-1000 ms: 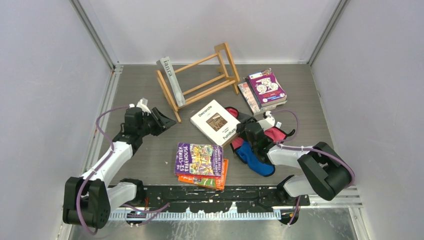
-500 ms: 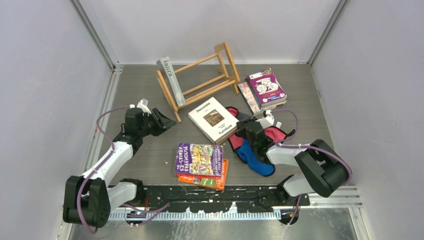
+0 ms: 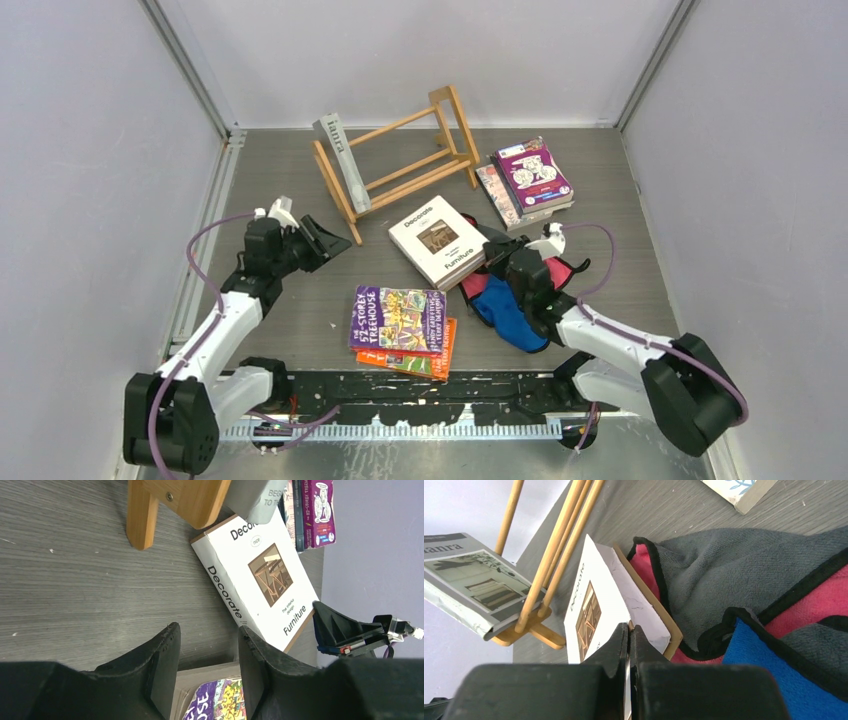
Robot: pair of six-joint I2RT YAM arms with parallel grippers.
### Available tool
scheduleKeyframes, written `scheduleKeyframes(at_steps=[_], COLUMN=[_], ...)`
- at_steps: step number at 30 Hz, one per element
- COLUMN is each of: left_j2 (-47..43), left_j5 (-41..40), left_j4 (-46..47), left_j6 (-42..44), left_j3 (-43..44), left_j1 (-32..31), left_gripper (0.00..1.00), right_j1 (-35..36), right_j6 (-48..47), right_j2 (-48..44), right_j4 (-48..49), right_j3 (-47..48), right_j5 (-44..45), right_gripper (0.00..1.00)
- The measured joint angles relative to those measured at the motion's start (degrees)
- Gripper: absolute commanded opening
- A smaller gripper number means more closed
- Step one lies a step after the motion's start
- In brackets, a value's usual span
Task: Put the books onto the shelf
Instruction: Pick up the book from the center of the board.
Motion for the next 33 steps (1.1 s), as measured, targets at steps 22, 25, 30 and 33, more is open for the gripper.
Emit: scheduleKeyframes(at_steps=[22, 25, 30, 33], left_j2=[-11.87, -12.26, -12.57, -12.57], left_j5=[2.69, 2.6, 1.86, 0.66], left_j4=[-4.0, -3.93, -3.82, -3.63], left_j6=[-4.46, -5.29, -7.21, -8.2], left_j3=[-0.11, -0.2, -1.18, -1.86], left_j1=[-6.58, -8.83, -12.48, -15.1], left_gripper=[0.5, 0.56, 0.56, 0.56], right_j1=[-0.04, -0.04, -0.04, -0.04], right_j6=[-0.61, -0.55, 0.24, 1.07], right_j2=[-6.23, -5.46, -5.38, -6.21], right_j4=[-15.65, -16.11, -16.9, -17.68], right_j3=[8.7, 10.08, 11.63, 11.96], right_j5=[2.47, 2.78, 2.97, 2.89], right_gripper=[0.01, 0.01, 0.01, 0.01])
